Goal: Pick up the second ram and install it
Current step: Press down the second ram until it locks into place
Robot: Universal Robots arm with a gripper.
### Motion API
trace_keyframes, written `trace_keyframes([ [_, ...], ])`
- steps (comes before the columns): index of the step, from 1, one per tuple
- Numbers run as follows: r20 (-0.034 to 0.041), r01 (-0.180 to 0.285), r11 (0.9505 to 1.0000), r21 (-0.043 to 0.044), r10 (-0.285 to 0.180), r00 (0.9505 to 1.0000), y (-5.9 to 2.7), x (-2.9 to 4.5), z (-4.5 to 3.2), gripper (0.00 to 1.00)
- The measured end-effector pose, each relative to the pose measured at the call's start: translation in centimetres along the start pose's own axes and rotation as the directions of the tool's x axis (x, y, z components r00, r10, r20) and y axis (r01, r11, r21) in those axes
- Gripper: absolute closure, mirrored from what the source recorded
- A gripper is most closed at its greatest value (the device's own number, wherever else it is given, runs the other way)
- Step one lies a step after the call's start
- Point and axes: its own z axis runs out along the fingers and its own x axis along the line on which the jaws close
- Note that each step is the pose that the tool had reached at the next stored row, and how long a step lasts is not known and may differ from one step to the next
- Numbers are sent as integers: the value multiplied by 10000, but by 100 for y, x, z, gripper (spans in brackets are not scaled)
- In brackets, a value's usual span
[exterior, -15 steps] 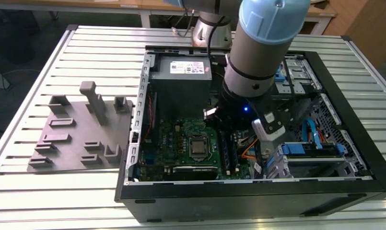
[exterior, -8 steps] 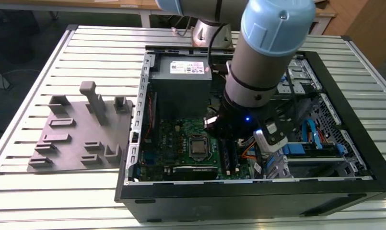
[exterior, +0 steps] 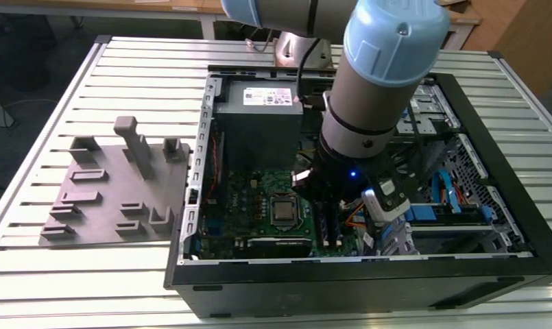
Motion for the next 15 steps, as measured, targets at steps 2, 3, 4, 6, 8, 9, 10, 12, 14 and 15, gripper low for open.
trace_keyframes([
  [2,3,0,10000,-6,0,10000,1,-1,4,89],
  [3,6,-1,10000,-4,1,10000,3,-1,-12,89],
  [4,18,0,10000,-38,0,10000,7,-2,-41,89],
  [6,12,0,10000,-17,0,10000,5,0,-137,89],
  [8,12,0,10000,-16,0,10000,6,1,-228,89],
  [9,12,0,10000,-15,0,10000,7,2,-273,89],
  [10,11,0,10000,-12,0,10000,8,2,-322,89],
  [12,11,0,10000,-13,0,10000,10,3,-411,89],
  [14,11,0,10000,-13,0,10000,12,4,-503,89],
  [15,12,-1,10000,-14,1,10000,12,5,-548,89],
])
